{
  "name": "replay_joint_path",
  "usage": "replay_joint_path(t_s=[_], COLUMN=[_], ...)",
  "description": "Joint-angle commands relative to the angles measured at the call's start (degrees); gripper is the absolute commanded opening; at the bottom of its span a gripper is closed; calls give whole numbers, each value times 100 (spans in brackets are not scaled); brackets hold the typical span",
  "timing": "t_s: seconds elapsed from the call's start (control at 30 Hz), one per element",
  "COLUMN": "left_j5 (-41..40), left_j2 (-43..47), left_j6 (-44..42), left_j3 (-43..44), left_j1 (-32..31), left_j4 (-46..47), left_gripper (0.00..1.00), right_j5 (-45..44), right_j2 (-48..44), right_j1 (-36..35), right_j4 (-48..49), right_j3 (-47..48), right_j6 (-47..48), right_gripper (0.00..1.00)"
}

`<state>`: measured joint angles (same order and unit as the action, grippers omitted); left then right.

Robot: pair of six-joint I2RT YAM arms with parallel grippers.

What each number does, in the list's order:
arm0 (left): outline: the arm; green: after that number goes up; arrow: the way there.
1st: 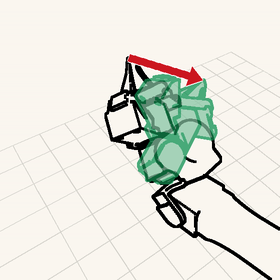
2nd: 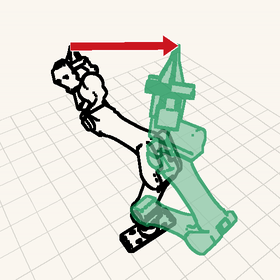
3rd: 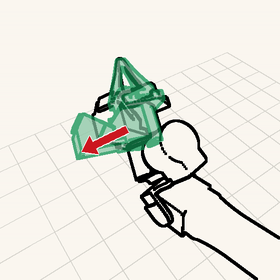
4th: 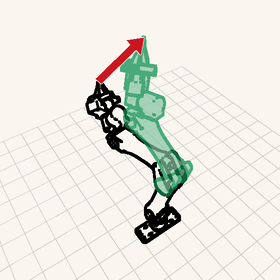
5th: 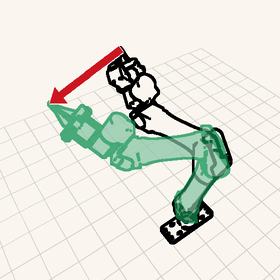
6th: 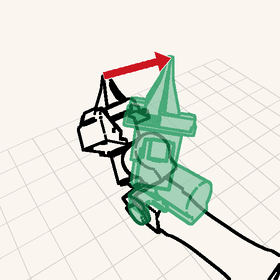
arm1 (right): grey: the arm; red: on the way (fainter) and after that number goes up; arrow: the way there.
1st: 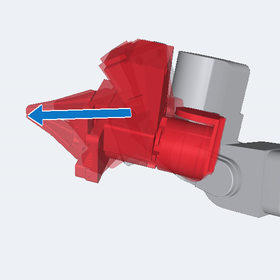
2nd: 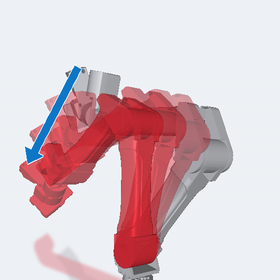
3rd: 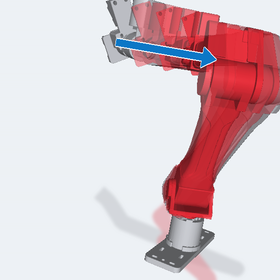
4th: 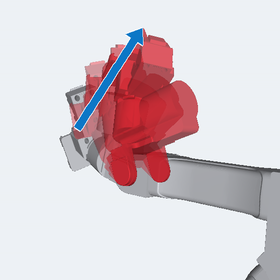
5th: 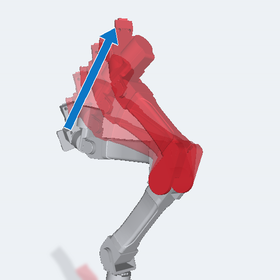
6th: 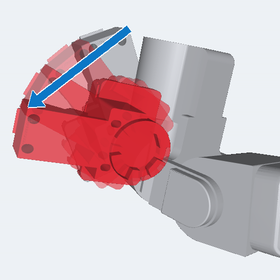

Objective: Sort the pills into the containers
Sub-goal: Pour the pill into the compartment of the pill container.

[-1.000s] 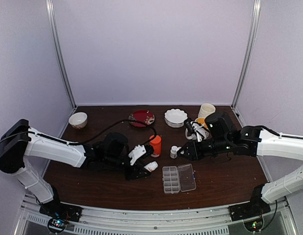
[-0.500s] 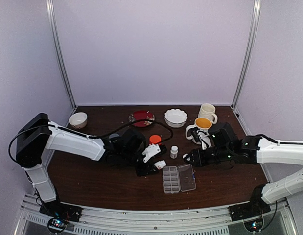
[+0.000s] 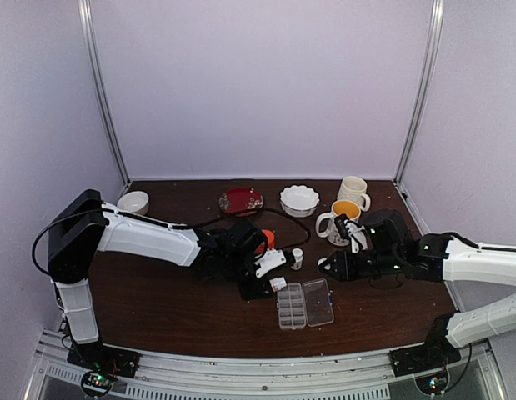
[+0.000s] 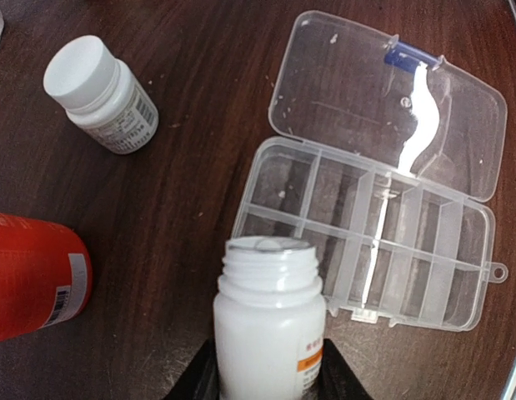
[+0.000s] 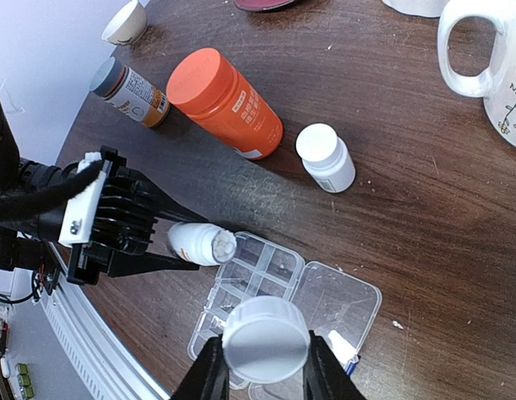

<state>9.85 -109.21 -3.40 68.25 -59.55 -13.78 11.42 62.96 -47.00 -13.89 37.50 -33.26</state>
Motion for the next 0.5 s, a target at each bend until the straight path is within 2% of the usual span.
replay_joint_path(t_s=[0.0,0.27,0.47], left_j5=[-304,-556,-455], left_j2=[-188,-236,-165], left_j6=[-119,-153,-172], left_j3=[447,684,658], left_j1=[-69,-143,-162], left_j4=[-634,-1162,-1085], left_gripper=[16,16,16], right_j5=[-122,-44,58], right_j2=[-56,-25,93], right_j1=[59,108,123], right_j4=[153,257,312], right_j3=[-112,-206,-197], right_j6=[-56,-93,-76], right_gripper=[15,15,15])
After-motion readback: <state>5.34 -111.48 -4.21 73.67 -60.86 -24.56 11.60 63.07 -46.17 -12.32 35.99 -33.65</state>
